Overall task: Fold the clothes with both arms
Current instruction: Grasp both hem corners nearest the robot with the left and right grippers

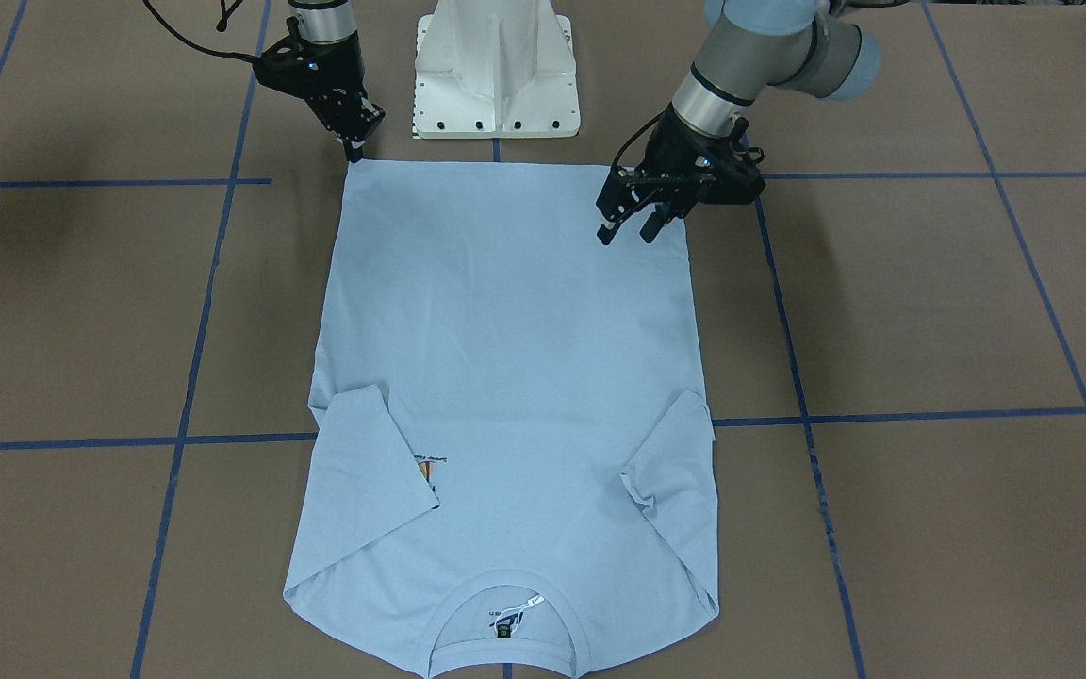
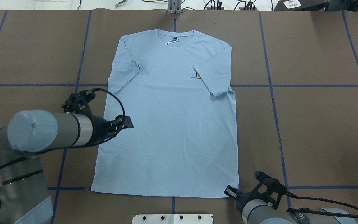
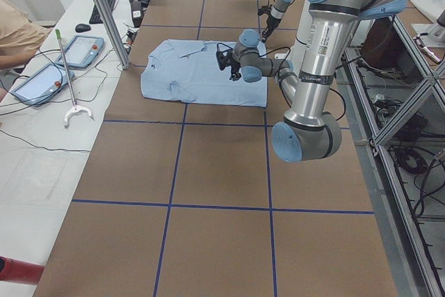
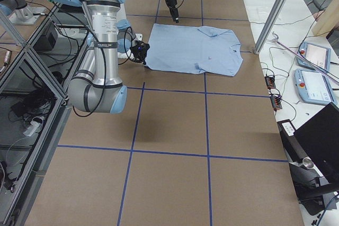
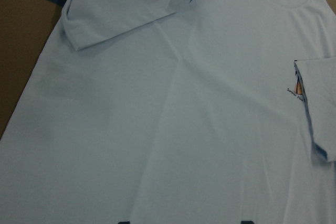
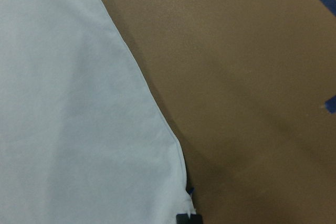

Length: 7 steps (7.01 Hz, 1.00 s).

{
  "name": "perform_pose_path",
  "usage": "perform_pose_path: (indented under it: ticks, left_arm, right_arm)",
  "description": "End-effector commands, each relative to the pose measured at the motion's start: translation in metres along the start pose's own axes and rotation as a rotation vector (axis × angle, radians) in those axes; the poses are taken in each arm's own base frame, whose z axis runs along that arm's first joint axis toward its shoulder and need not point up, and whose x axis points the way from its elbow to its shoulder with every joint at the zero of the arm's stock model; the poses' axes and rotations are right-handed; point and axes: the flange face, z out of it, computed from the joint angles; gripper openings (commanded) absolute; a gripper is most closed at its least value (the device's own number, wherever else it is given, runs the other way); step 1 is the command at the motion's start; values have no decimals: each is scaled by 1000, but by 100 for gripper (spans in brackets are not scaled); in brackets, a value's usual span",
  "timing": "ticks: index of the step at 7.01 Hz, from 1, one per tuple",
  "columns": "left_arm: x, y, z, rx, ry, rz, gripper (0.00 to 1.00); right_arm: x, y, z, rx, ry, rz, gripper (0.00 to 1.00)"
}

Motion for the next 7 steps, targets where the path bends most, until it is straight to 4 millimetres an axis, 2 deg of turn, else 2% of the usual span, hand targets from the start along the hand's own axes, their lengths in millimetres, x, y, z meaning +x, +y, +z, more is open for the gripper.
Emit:
perform_pose_path:
  ticks: [1,2,4,7]
  left_arm:
    - [-60,47,3,-2,-107,-19,75]
    - [-71,67,10,-33,-139,-5,75]
    - [-89,90,18,-60,-207,-1,72]
    - [-99,96,22,-62,-259,10,68]
  right_arm:
    - [1,0,1,2,3,-2,0]
    - [1,0,1,1,2,-1,0]
    - [1,-1,1,3,3,-5,0]
    - [0,0,0,1,-1,-5,0]
